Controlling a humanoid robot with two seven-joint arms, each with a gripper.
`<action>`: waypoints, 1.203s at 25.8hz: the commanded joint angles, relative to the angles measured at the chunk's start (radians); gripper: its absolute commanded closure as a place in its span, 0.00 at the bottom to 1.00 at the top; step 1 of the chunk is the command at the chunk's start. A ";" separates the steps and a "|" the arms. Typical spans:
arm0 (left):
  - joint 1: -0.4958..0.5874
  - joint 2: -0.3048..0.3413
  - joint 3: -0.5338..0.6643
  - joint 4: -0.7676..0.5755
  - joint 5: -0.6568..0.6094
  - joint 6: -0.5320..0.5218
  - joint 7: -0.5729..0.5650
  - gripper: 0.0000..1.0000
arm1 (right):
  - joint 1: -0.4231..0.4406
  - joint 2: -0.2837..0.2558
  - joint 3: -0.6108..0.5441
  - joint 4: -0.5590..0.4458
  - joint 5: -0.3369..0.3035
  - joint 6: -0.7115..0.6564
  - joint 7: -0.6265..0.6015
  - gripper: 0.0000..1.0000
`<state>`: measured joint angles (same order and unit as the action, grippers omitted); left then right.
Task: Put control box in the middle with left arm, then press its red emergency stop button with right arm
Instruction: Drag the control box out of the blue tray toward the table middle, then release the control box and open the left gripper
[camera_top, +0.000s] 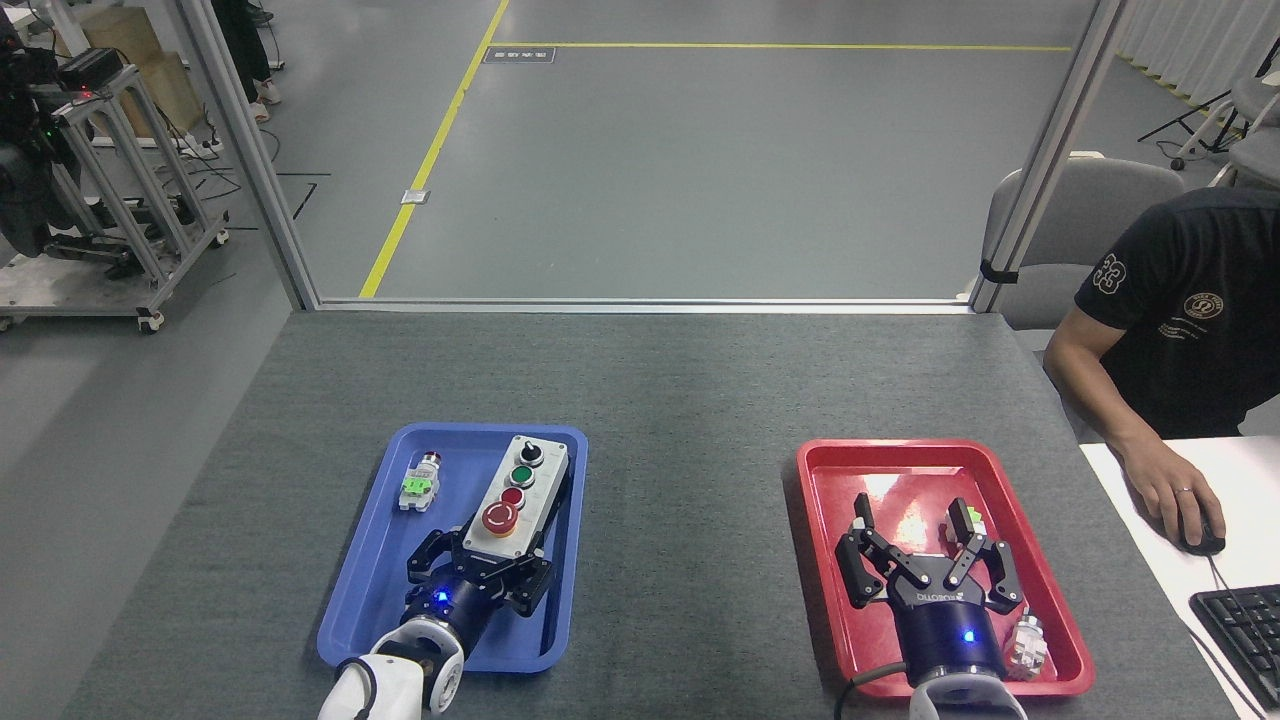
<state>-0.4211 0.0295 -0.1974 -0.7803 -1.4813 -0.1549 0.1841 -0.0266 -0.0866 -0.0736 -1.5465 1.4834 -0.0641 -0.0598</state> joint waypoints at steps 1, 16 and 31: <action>-0.001 0.003 0.016 -0.073 0.038 -0.003 0.006 1.00 | -0.009 -0.002 0.001 0.000 0.000 0.000 0.000 0.00; 0.110 -0.149 -0.180 -0.340 0.165 0.181 -0.101 1.00 | -0.015 -0.008 0.000 -0.001 0.000 0.000 0.000 0.00; 0.045 -0.169 -0.547 -0.185 0.187 0.468 -0.141 1.00 | -0.015 -0.012 -0.002 -0.001 -0.002 0.000 0.000 0.00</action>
<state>-0.3720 -0.1392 -0.7102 -0.9907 -1.2965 0.3022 0.0516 -0.0413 -0.0989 -0.0747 -1.5478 1.4821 -0.0646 -0.0624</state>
